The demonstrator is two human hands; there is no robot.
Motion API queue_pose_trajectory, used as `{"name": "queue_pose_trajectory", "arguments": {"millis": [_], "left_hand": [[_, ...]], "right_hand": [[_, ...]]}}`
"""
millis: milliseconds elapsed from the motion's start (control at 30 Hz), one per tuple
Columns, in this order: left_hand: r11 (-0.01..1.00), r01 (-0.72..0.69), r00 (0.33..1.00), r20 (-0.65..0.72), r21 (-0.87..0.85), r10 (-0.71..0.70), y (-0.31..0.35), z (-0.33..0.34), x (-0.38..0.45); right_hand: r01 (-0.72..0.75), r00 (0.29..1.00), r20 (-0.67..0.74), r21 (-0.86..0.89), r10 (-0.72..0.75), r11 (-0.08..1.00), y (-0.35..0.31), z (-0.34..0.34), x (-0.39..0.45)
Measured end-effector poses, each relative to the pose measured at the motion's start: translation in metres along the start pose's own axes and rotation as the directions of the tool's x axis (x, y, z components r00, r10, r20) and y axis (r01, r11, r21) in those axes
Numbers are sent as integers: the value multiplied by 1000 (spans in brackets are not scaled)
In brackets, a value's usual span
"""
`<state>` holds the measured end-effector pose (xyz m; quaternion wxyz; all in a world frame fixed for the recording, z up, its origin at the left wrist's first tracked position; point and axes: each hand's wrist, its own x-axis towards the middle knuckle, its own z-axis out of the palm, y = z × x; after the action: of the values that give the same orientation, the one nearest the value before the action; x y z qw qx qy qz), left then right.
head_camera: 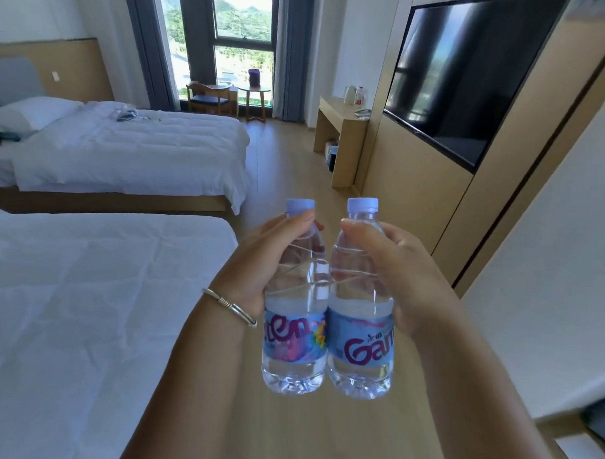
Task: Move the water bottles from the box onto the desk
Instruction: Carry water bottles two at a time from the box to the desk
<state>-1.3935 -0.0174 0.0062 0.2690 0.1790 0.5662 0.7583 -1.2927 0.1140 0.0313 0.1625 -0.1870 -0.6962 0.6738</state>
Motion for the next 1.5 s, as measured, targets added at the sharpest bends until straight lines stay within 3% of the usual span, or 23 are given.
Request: {"name": "queue_pose_trajectory", "arguments": {"millis": [233, 567, 800, 1100, 1500], "left_hand": [[997, -37, 999, -7, 61, 38, -31, 54, 79], [994, 17, 986, -164, 107, 1, -72, 155, 201], [988, 17, 980, -200, 156, 15, -90, 191, 280], [992, 13, 970, -241, 125, 18, -92, 163, 403], [998, -38, 978, -205, 52, 48, -44, 81, 618]], "right_hand": [[-17, 1000, 16, 44, 16, 999, 24, -71, 74], [-58, 992, 115, 99, 47, 993, 43, -199, 196], [-81, 982, 182, 139, 55, 987, 57, -252, 280], [-118, 975, 200, 76, 101, 990, 67, -244, 415], [-76, 986, 150, 46, 68, 996, 42, -178, 642]]}}
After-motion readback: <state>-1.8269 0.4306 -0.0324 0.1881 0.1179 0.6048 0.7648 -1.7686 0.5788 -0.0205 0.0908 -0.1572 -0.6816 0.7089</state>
